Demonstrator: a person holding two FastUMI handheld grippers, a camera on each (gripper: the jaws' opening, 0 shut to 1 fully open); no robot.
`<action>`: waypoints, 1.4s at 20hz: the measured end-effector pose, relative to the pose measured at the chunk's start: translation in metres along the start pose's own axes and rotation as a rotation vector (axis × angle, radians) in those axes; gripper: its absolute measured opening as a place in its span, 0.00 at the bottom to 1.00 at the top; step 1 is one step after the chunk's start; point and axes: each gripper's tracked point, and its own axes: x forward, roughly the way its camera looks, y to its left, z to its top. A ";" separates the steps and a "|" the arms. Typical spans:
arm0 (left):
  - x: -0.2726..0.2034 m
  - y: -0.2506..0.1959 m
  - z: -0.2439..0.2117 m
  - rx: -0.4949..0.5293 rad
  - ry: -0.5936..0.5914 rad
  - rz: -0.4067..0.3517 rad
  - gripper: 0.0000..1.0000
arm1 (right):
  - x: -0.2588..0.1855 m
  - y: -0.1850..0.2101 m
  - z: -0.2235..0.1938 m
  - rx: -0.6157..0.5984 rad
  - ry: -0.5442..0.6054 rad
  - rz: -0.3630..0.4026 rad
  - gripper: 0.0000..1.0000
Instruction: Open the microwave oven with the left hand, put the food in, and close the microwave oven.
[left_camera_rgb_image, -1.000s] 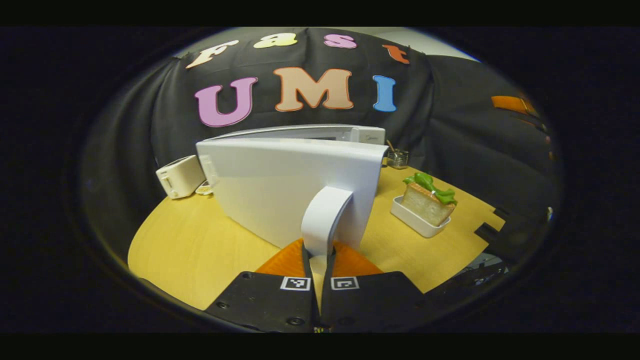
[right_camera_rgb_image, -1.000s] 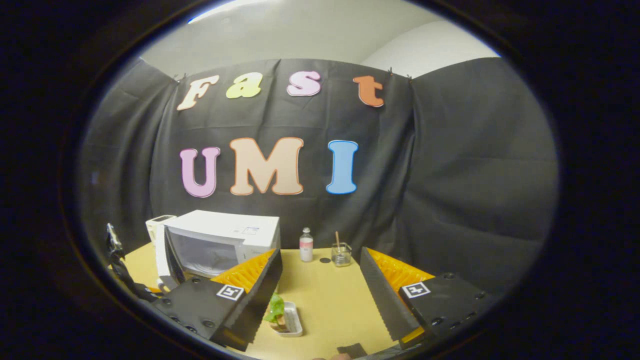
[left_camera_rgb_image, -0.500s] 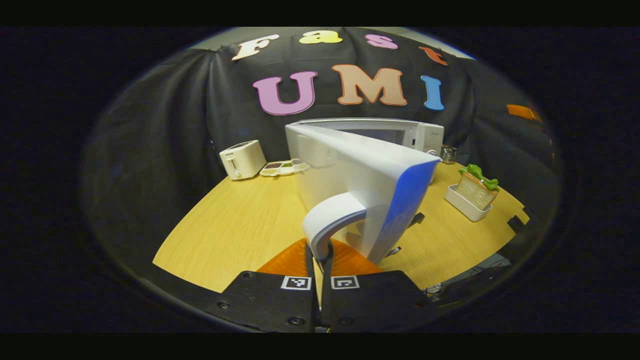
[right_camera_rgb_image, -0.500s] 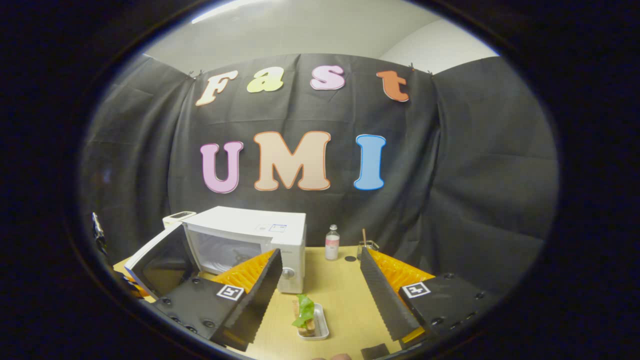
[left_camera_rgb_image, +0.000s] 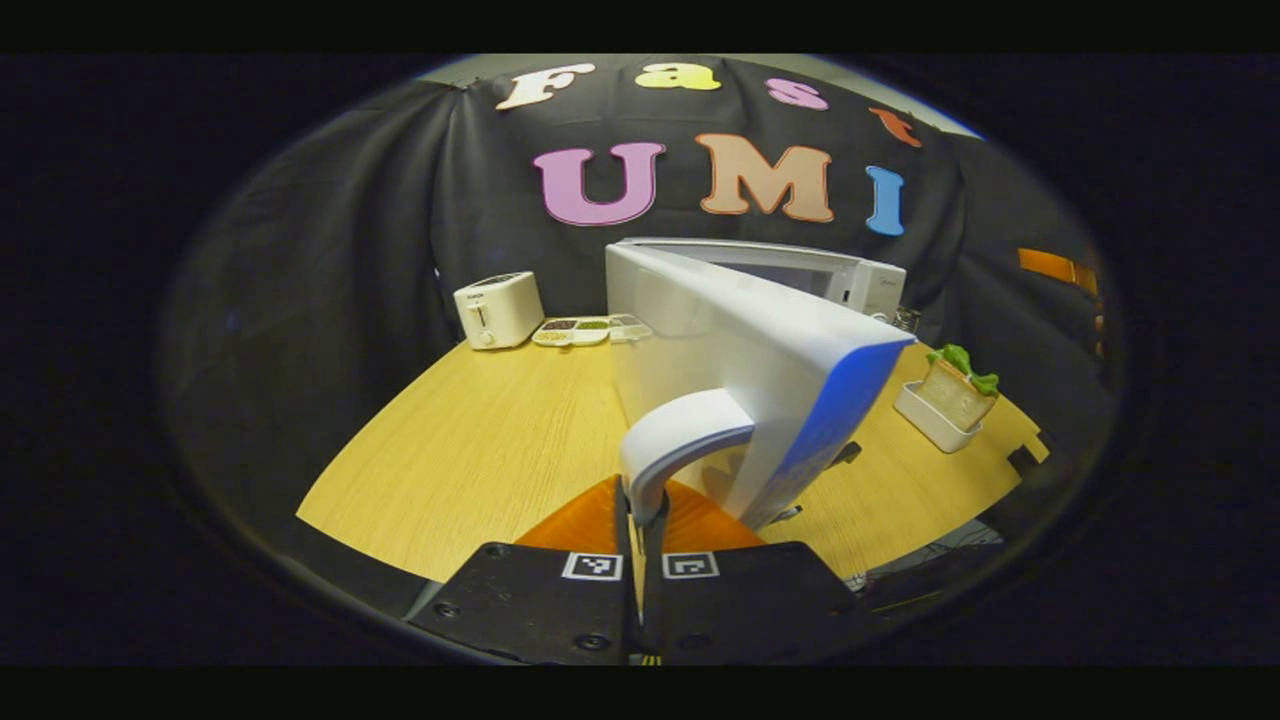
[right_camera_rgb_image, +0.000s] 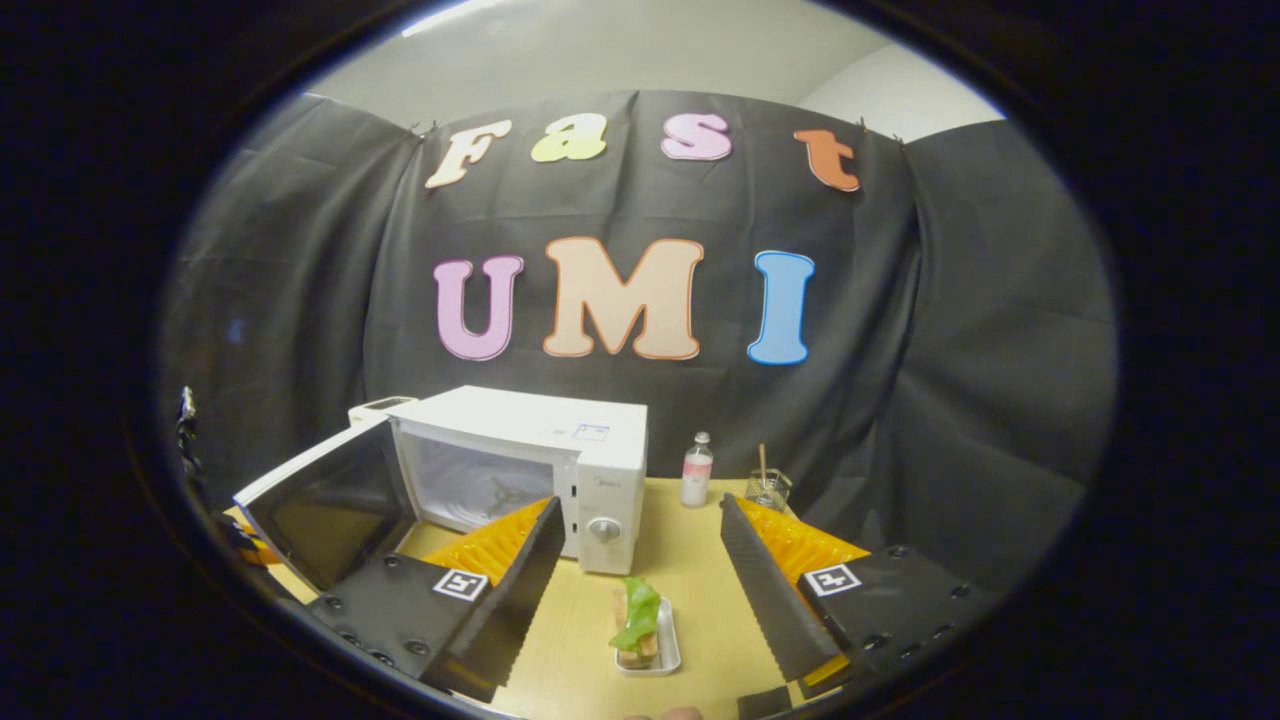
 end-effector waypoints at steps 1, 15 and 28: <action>-0.001 0.001 0.000 0.000 0.000 0.000 0.01 | 0.002 0.002 -0.009 -0.005 0.014 0.007 0.98; 0.002 0.001 -0.005 -0.019 0.034 -0.038 0.22 | 0.034 0.006 -0.184 -0.081 0.322 0.028 0.94; 0.005 0.002 -0.004 0.006 0.039 -0.063 0.35 | 0.068 0.002 -0.234 -0.051 0.441 -0.002 0.69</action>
